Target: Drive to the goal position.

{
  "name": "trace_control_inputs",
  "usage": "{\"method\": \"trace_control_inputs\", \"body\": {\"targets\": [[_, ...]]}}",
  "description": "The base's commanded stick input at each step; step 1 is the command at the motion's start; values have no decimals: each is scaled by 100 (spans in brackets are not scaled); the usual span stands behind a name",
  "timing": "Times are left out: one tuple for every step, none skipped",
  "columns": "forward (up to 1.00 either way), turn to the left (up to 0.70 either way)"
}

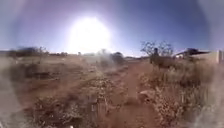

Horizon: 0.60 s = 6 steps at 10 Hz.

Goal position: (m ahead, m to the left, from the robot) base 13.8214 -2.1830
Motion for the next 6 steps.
{"method": "trace_control_inputs", "body": {"targets": [[50,0],[50,0],[50,0],[50,0],[50,0],[50,0]]}}
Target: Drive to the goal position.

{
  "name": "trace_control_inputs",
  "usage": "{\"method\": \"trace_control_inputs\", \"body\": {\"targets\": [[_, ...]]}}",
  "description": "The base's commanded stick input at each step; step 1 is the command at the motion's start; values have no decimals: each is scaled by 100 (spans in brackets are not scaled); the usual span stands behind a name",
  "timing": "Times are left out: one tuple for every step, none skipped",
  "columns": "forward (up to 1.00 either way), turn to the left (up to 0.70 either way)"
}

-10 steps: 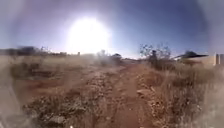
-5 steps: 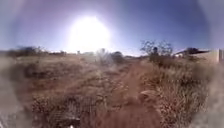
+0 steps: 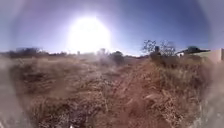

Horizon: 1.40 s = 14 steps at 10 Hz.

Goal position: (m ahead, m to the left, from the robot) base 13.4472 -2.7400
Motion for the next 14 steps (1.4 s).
{"method": "trace_control_inputs", "body": {"targets": [[50,0],[50,0],[50,0],[50,0],[50,0],[50,0],[50,0],[50,0],[50,-35],[50,-50],[50,-27],[50,-5],[50,-44],[50,-45]]}}
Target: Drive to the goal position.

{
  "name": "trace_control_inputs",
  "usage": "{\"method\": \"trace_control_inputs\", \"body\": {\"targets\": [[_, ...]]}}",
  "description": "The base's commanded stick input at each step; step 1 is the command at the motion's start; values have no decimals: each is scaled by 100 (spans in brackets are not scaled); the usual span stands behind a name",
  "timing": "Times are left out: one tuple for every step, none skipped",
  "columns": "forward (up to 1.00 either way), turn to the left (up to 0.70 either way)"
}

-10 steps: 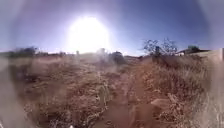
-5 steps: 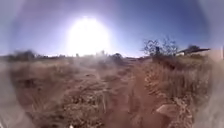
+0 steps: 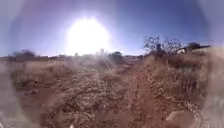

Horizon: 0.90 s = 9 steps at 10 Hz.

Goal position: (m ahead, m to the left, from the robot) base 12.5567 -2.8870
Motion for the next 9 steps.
{"method": "trace_control_inputs", "body": {"targets": [[50,-32],[50,0],[50,0],[50,0],[50,0],[50,0],[50,0],[50,0],[50,0]]}}
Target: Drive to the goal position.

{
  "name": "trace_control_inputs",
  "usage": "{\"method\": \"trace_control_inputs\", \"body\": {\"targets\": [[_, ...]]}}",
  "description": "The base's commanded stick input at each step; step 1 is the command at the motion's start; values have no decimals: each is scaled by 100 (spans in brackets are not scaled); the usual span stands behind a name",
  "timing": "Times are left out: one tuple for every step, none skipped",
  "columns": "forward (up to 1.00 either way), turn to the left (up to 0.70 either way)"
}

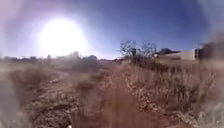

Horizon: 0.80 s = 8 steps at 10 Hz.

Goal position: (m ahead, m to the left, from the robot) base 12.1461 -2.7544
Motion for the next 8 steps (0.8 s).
{"method": "trace_control_inputs", "body": {"targets": [[50,0],[50,0],[50,0],[50,0],[50,0],[50,0],[50,0],[50,0]]}}
